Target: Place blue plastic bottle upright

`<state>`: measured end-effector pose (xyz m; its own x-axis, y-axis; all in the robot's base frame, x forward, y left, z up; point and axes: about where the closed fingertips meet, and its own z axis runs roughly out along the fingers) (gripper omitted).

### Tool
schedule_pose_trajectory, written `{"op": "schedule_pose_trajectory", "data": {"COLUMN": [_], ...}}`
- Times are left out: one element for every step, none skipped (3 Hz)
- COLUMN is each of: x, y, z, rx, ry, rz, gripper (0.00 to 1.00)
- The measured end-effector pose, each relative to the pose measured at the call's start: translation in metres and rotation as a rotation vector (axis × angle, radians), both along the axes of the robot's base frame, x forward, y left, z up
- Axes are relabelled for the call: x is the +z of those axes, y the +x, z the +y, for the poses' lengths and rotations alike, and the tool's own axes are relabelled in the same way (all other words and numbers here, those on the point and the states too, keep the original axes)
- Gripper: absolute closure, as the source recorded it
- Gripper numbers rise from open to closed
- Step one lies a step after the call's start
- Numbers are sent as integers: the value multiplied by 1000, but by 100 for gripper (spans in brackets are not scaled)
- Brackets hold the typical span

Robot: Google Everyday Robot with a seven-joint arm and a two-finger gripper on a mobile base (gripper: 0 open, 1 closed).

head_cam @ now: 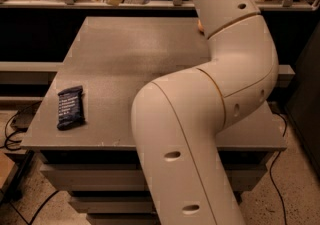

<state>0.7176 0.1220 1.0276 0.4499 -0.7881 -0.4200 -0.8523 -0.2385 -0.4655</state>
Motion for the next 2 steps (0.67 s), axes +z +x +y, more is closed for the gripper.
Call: {"op": "schedule_pose_trajectory", "data": {"x": [-10,-14], "y": [5,7], "z": [4,1], "rx": [-2,-6], "ry": [37,117], "rz": [30,71], "gripper": [100,100]}}
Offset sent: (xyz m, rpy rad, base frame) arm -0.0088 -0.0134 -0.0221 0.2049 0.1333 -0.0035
